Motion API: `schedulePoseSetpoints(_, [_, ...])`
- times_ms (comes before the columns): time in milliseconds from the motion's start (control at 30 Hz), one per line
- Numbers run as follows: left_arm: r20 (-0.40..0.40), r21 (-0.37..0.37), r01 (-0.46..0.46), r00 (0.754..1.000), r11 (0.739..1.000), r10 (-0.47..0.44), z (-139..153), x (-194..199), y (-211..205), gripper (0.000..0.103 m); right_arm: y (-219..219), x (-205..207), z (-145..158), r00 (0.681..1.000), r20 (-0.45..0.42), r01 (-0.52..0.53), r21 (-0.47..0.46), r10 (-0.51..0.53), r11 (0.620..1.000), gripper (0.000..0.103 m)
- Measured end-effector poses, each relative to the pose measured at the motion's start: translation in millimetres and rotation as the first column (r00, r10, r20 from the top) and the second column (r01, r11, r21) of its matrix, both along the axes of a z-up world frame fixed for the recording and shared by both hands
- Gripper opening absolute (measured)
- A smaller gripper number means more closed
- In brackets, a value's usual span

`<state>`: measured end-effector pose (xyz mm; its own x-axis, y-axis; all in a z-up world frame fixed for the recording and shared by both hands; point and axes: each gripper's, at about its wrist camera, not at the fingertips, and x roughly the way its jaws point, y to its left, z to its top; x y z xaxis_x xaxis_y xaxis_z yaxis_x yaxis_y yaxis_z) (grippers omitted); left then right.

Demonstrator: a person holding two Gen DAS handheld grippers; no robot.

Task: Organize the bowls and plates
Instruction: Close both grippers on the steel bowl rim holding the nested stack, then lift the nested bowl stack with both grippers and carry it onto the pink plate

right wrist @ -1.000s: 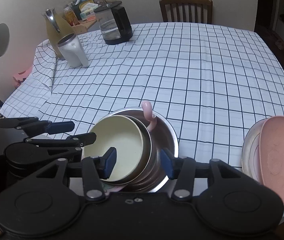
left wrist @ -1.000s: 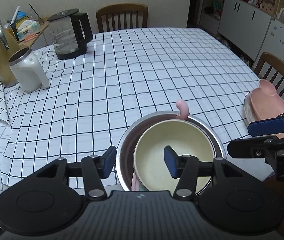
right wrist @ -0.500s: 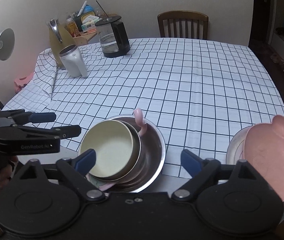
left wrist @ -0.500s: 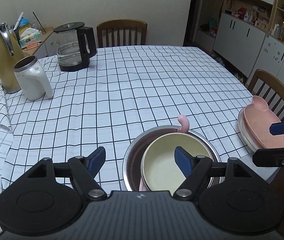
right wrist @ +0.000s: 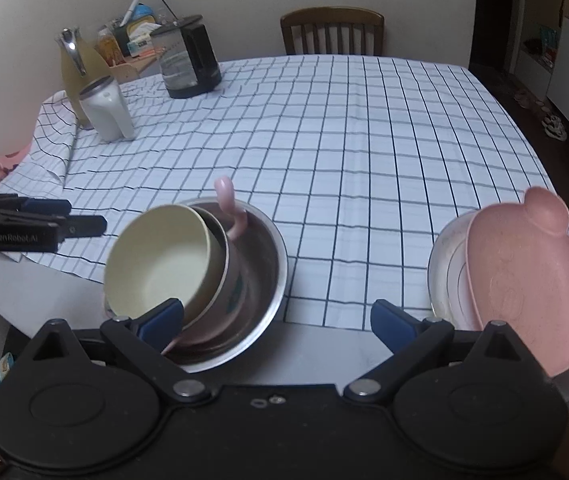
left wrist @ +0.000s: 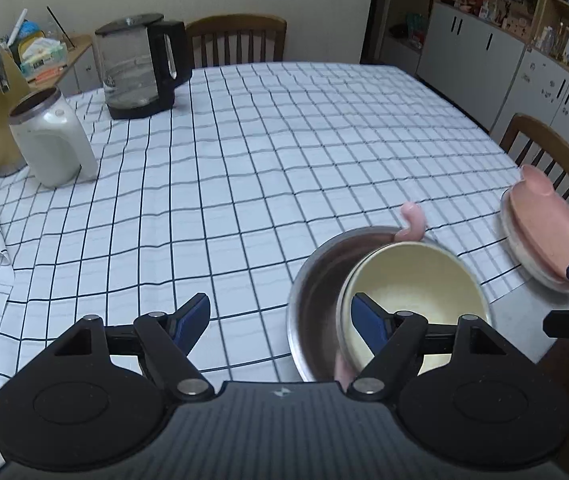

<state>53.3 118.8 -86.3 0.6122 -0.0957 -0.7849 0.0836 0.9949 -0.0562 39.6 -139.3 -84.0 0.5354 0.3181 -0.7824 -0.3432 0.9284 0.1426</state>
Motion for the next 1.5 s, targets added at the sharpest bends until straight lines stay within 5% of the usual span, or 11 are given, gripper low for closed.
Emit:
schedulePoseSetpoints(433, [-0.154,-0.123,0.021,0.987,0.992,-0.040,-45,37,28,0.076,11,4,-37,0.993,-0.105,0.057,-0.006,-0.057,0.998,0.089])
schedulePoseSetpoints(667, [-0.209,-0.173,0.003,0.977,0.985,-0.040,-54,45,32,0.050,14,17,-52,0.981,-0.176,0.085,0.019,-0.080,0.996,0.071])
schedulePoseSetpoints(800, [-0.235,-0.192,0.003,0.971,0.981,-0.049,-57,49,29,0.040,17,22,-57,0.974,-0.211,0.094,0.030,-0.086,0.995,0.049])
schedulePoseSetpoints(1167, [-0.255,-0.206,0.016,0.964,0.978,-0.069,-57,54,17,0.011,20,26,-55,0.968,-0.237,0.104,0.070,-0.085,0.992,0.021])
schedulePoseSetpoints(1500, [-0.264,-0.174,-0.003,0.963,0.985,-0.044,-57,53,8,0.010,19,28,-54,0.965,-0.243,0.114,0.070,-0.094,0.991,0.017])
